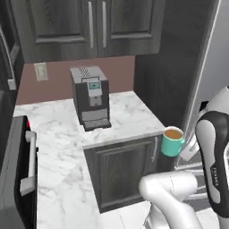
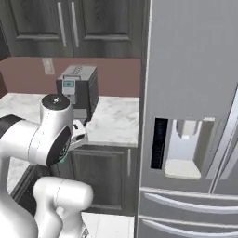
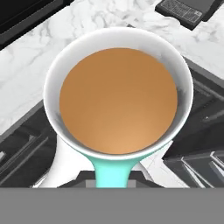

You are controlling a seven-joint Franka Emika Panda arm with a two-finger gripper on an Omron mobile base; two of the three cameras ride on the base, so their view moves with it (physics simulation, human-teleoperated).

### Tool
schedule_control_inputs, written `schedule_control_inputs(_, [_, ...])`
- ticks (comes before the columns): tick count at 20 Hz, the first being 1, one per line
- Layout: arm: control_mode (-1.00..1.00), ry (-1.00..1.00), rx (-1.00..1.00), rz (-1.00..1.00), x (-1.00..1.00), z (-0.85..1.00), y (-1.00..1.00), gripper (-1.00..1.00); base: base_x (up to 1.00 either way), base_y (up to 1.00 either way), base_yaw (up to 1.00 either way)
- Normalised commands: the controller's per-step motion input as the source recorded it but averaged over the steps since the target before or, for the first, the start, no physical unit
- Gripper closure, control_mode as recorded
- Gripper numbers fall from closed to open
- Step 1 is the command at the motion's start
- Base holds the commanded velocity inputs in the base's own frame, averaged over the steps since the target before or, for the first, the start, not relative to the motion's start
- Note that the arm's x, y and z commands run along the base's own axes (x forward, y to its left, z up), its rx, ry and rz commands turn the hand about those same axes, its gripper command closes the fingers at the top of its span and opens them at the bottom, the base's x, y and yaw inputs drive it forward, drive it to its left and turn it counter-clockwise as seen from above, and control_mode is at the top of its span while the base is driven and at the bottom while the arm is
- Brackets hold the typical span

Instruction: Pick up the brewed coffee from the coffee machine and place it next to the breakfast plate on the dining counter.

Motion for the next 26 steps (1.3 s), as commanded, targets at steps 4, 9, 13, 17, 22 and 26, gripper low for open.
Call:
schedule_control_inputs(4, [1.00,0.00,0.00,0.00,0.00,0.00,0.00,1.00,-0.50,-0.63,-0.55])
schedule_control_inputs(9, [1.00,0.00,0.00,0.00,0.00,0.00,0.00,1.00,-0.05,-0.67,-0.73])
schedule_control_inputs(13, [1.00,0.00,0.00,0.00,0.00,0.00,0.00,1.00,0.00,-0.59,-0.80])
schedule_control_inputs(17, [1.00,0.00,0.00,0.00,0.00,0.00,0.00,1.00,0.00,-0.44,-0.79])
schedule_control_inputs(22, [1.00,0.00,0.00,0.00,0.00,0.00,0.00,1.00,0.00,-0.44,-0.77])
schedule_control_inputs(26, [1.00,0.00,0.00,0.00,0.00,0.00,0.00,1.00,0.00,-0.37,-0.78])
